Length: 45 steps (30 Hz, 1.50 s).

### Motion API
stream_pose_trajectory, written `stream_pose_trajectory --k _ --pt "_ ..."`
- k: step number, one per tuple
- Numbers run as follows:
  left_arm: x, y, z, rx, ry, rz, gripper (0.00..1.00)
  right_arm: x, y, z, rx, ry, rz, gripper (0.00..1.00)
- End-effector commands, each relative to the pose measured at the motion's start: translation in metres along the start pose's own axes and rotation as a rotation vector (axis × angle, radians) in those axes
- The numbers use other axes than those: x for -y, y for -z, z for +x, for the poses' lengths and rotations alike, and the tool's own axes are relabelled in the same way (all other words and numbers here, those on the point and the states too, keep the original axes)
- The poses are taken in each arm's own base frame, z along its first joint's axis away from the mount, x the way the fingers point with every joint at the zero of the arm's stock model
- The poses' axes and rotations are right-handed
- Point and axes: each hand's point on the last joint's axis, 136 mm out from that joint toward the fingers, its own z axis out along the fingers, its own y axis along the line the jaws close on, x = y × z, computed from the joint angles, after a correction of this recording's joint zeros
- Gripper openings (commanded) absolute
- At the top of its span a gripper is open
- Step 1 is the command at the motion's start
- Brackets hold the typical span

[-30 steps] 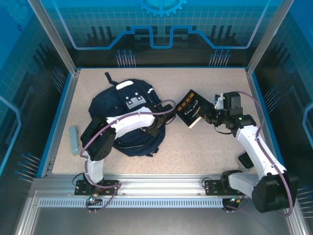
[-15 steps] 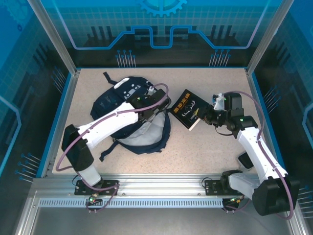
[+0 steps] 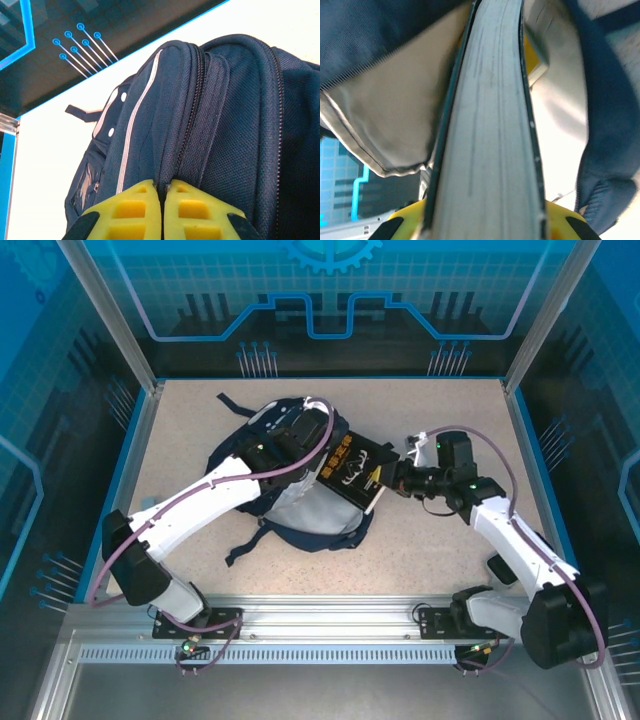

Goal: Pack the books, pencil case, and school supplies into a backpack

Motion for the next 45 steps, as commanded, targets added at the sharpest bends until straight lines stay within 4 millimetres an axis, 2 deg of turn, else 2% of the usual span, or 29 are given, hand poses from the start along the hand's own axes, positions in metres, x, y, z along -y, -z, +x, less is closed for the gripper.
stream_pose_trajectory --k 1,5,10,14,18,21,25,27,30,34,37,40,45 --pt "-0.014 0.023 -0.054 0.204 0.115 -0.013 0.01 -0.035 -0.017 -0.002 -0.005 0.057 -0.127 0.09" --pt "-0.022 0.027 -0.055 0.205 0.167 -0.025 0.01 -0.039 -0.040 -0.001 -0.012 0.009 -0.132 0.09" --pt "-0.018 0.028 -0.052 0.198 0.208 0.009 0.01 -0.041 -0.068 -0.015 0.030 -0.047 -0.132 0.10" --pt "-0.013 0.025 -0.051 0.192 0.225 0.023 0.00 -0.042 -0.098 -0.027 0.049 -0.071 -0.099 0.10" --pt "-0.011 0.021 -0.055 0.189 0.248 0.022 0.00 -0.020 -0.144 -0.026 0.078 -0.066 0.043 0.09" --pt "-0.010 0.020 -0.056 0.185 0.260 0.021 0.00 -0.004 -0.171 -0.027 0.070 -0.102 0.088 0.09" --pt "-0.010 0.019 -0.055 0.182 0.278 0.023 0.00 0.004 -0.202 -0.026 0.035 -0.119 0.099 0.10" --pt "-0.010 0.019 -0.055 0.182 0.287 0.022 0.00 0.004 -0.215 -0.023 0.017 -0.115 0.104 0.15" --pt "-0.010 0.018 -0.056 0.182 0.297 0.023 0.00 0.003 -0.227 -0.018 -0.019 -0.103 0.099 0.33" --pt "-0.012 0.016 -0.053 0.169 0.308 0.015 0.00 0.005 -0.224 -0.012 -0.085 -0.105 0.101 0.54" --pt "-0.013 0.011 -0.049 0.155 0.324 0.012 0.00 0.010 -0.203 -0.013 -0.081 -0.110 0.108 0.65" --pt "-0.012 0.007 -0.044 0.142 0.335 0.018 0.00 0.016 -0.178 -0.016 -0.062 -0.113 0.120 0.73" --pt "-0.005 -0.002 -0.037 0.110 0.353 0.057 0.00 0.030 -0.132 -0.011 -0.041 -0.100 0.177 0.76"
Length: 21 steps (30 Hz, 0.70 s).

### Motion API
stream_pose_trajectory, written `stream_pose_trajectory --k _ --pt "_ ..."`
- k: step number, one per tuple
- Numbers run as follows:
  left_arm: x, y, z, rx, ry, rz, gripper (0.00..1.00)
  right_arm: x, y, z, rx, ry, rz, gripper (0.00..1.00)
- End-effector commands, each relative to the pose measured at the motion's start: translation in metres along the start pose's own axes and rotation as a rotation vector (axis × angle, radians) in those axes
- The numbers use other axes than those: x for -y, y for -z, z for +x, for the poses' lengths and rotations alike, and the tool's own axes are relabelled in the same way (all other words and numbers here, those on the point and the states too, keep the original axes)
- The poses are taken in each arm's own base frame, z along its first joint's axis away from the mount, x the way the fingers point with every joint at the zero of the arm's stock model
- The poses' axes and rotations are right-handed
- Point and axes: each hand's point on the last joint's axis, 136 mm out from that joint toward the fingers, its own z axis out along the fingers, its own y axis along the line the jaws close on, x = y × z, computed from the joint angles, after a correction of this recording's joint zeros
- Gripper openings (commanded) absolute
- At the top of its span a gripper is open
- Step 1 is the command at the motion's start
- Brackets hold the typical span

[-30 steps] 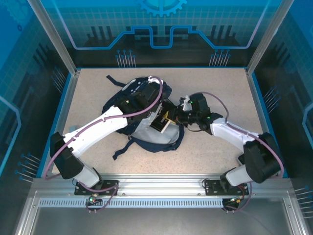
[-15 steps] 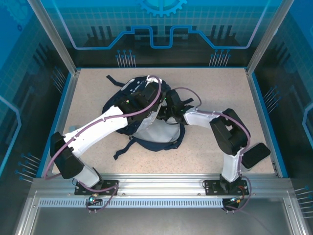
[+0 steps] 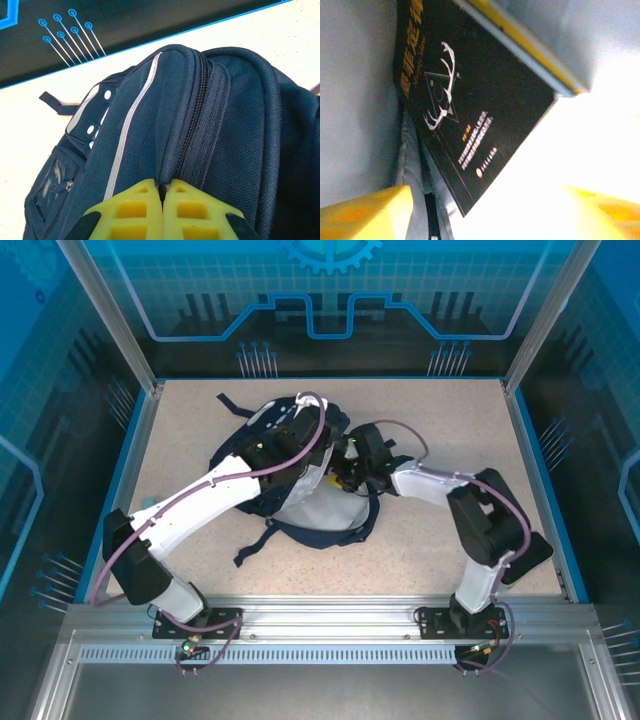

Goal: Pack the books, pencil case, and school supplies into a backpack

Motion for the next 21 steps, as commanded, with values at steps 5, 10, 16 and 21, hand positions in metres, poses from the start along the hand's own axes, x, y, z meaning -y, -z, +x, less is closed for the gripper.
stream_pose_trajectory --k 5,10,16,21 --pt "0.010 -0.010 -0.031 0.063 0.172 0.077 0.00 0.050 0.063 0.010 0.043 -0.010 0.156 0.76" --pt "0.020 -0.029 -0.042 0.047 0.252 0.121 0.00 0.089 0.106 0.005 0.125 -0.027 0.308 0.77" --pt "0.046 -0.048 -0.065 0.046 0.373 0.273 0.00 0.095 0.150 -0.010 0.221 0.011 0.390 0.78" --pt "0.056 -0.059 -0.047 -0.038 0.450 0.374 0.48 0.079 0.172 -0.019 0.260 0.082 0.401 0.79"
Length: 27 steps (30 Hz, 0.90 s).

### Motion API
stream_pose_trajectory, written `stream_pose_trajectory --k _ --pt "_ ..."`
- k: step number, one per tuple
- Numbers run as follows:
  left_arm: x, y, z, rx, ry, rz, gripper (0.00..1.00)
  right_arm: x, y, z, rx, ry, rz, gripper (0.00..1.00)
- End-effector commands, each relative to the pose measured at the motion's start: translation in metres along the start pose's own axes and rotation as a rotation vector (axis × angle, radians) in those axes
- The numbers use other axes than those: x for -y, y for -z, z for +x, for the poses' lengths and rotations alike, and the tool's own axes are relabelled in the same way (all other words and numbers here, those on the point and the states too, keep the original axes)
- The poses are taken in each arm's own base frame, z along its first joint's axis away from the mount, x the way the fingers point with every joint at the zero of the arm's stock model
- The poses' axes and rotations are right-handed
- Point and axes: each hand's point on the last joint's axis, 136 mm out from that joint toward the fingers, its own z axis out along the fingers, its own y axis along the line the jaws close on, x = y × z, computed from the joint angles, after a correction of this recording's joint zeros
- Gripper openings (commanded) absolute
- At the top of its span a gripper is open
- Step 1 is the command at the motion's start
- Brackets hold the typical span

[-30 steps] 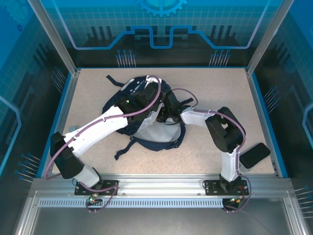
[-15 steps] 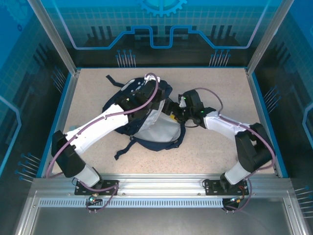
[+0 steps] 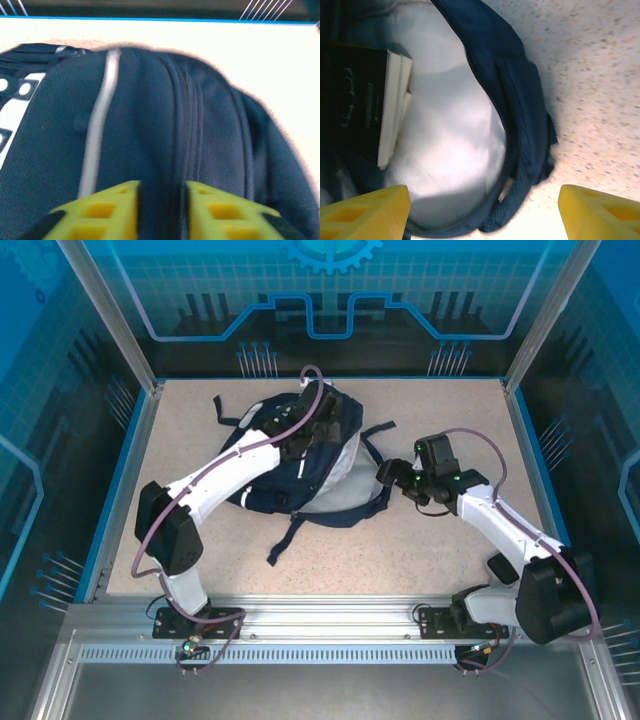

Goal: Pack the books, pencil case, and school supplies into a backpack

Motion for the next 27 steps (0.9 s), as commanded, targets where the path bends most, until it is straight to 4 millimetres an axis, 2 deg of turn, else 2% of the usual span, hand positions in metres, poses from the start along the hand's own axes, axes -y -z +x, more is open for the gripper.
stream_pose_trajectory --k 1,3,6,10,15,18,21,24,27 --pt "0.021 0.010 -0.017 0.028 0.138 0.170 0.58 -0.003 0.023 -0.012 0.043 0.083 0.037 0.79" --pt "0.008 0.012 -0.001 -0.008 0.179 0.175 0.72 -0.005 0.030 -0.010 0.050 0.129 0.054 0.79" --pt "-0.023 0.017 0.027 -0.045 0.245 0.150 0.83 -0.013 0.036 -0.002 0.058 0.228 0.103 0.79" --pt "-0.072 0.028 0.070 -0.093 0.315 0.060 0.89 -0.038 0.028 0.027 0.014 0.359 0.108 0.78" --pt "-0.120 0.042 0.130 -0.169 0.415 -0.038 0.90 -0.078 -0.002 0.081 -0.100 0.469 0.045 0.77" --pt "-0.136 0.049 0.160 -0.196 0.458 -0.066 0.90 -0.096 -0.019 0.114 -0.180 0.520 0.023 0.76" --pt "-0.148 0.054 0.178 -0.201 0.487 -0.088 0.90 -0.100 -0.040 0.139 -0.261 0.528 0.009 0.75" --pt "-0.157 0.056 0.187 -0.194 0.501 -0.100 0.90 -0.091 -0.061 0.147 -0.308 0.513 0.039 0.74" --pt "-0.160 0.056 0.192 -0.198 0.510 -0.105 0.91 -0.079 -0.079 0.142 -0.323 0.500 0.080 0.73"
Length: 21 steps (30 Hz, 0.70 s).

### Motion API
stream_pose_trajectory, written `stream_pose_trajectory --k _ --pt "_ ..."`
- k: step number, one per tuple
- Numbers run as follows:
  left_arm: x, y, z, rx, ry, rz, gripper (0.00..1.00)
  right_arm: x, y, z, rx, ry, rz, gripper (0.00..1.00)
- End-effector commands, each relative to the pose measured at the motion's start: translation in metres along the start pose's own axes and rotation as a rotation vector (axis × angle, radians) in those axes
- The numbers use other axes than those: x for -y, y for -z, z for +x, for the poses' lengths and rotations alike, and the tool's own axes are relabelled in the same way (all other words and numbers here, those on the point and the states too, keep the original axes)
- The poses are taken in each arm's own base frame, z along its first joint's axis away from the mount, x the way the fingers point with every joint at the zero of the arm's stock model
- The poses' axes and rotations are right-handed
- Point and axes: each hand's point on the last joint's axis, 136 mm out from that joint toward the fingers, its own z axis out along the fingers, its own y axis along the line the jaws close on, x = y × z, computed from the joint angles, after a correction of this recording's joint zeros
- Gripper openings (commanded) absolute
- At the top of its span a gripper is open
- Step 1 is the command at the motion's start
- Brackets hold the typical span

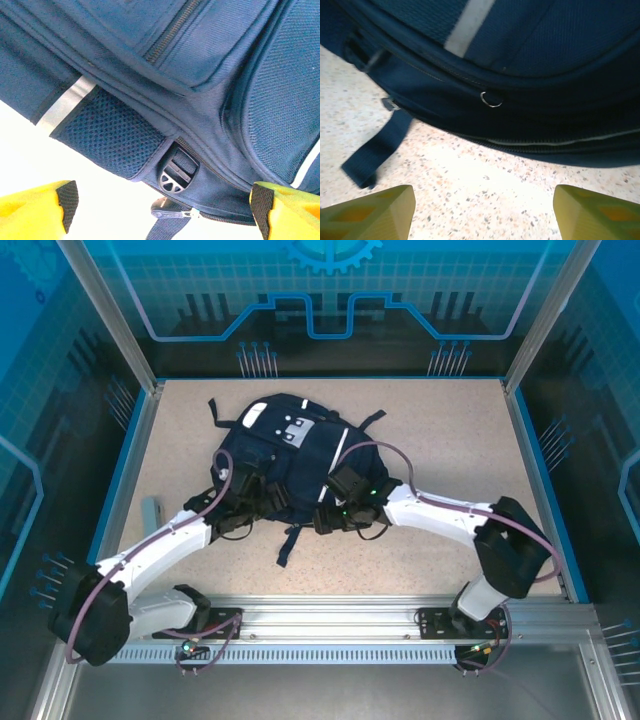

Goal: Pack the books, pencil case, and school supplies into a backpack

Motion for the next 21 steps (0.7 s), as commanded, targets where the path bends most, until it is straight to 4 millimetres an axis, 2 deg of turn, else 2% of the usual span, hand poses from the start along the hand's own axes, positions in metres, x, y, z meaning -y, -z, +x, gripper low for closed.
stream_pose_trajectory --k 1,6,9,12,14,16,19,21 --pt "-0.002 0.002 -0.002 0.012 0.047 0.019 0.91 0.006 -0.014 -0.015 -0.006 -0.041 -0.001 0.73" --pt "-0.001 0.001 0.003 -0.024 0.086 0.026 0.93 0.049 -0.031 -0.029 -0.003 -0.095 0.100 0.71" --pt "-0.002 -0.001 0.006 -0.032 0.097 0.037 0.94 0.080 -0.028 -0.049 0.037 -0.101 0.191 0.71" --pt "-0.004 -0.004 0.008 -0.032 0.103 0.037 0.94 0.102 -0.022 -0.069 0.085 -0.093 0.265 0.71" --pt "-0.004 -0.007 0.009 -0.039 0.106 0.041 0.94 0.106 -0.015 -0.080 0.111 -0.067 0.298 0.70" --pt "-0.003 -0.007 0.009 -0.040 0.106 0.043 0.94 0.100 -0.006 -0.084 0.131 -0.050 0.292 0.71" --pt "-0.003 -0.008 0.007 -0.035 0.103 0.043 0.94 0.085 0.011 -0.082 0.158 -0.028 0.281 0.71" --pt "-0.001 -0.008 0.005 -0.032 0.101 0.045 0.94 0.073 0.022 -0.073 0.169 -0.013 0.284 0.71"
